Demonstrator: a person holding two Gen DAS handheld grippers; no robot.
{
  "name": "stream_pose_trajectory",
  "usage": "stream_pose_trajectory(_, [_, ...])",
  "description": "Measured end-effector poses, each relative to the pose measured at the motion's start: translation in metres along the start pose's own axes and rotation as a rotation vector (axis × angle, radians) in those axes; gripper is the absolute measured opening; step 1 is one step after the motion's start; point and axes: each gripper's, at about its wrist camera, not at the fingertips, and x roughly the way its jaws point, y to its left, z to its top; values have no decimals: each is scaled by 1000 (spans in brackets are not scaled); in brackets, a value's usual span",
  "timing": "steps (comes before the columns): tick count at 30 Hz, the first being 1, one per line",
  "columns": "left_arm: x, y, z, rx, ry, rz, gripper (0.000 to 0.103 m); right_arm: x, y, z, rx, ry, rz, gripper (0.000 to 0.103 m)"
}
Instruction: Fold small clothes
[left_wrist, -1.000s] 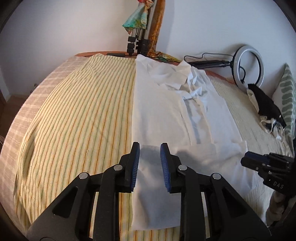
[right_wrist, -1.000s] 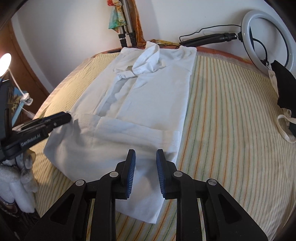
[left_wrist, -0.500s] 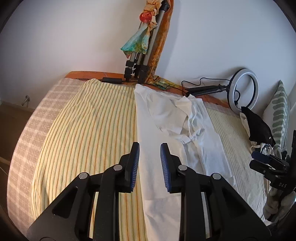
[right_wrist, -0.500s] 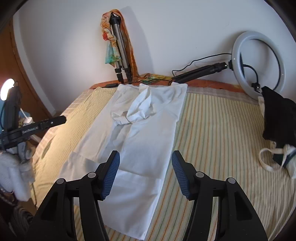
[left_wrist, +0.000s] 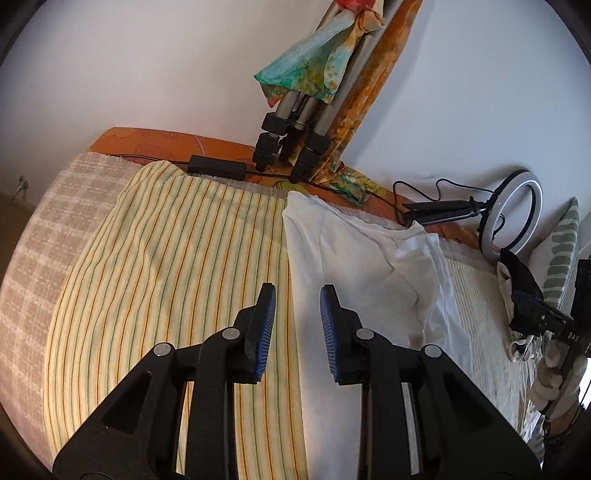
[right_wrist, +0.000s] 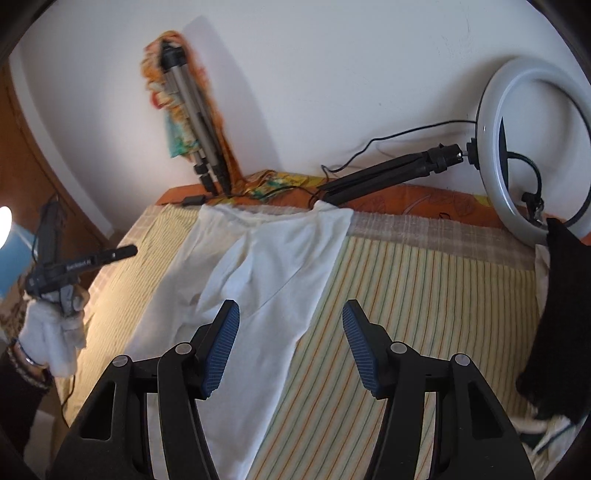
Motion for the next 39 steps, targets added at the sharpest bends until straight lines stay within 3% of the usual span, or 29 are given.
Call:
stream_pose_trajectory(5, [33,2,17,24,18,32,24,41,-26,21,58,18,0,54])
stream_pose_trajectory(13, [83,2,47,35,39,49,24,103,-33,37,87,47,-8,49])
stream_pose_trajectory(20, [114,-4,67,29,30,45,24,134,-42,54,80,44,-18,41])
stream_pose_trajectory(26, [120,-13,70,81,18,46,23,142,-42,63,68,34,-2,41])
stream_pose_trajectory(28, [122,-14,70,82,17,41,16,145,-38,64,47,41,-2,32])
stream_pose_trajectory(30, [121,-16,70,90,10,46,7,149,-33,64,20,46,-9,15])
stream_pose_trajectory(32, [119,-19,70,103,-2,61,6,149,-31,63,9,40,-12,7])
stream_pose_trajectory(39, [96,-38,65,173,-77,97,3,127,-24,62,-4,-35,5,3])
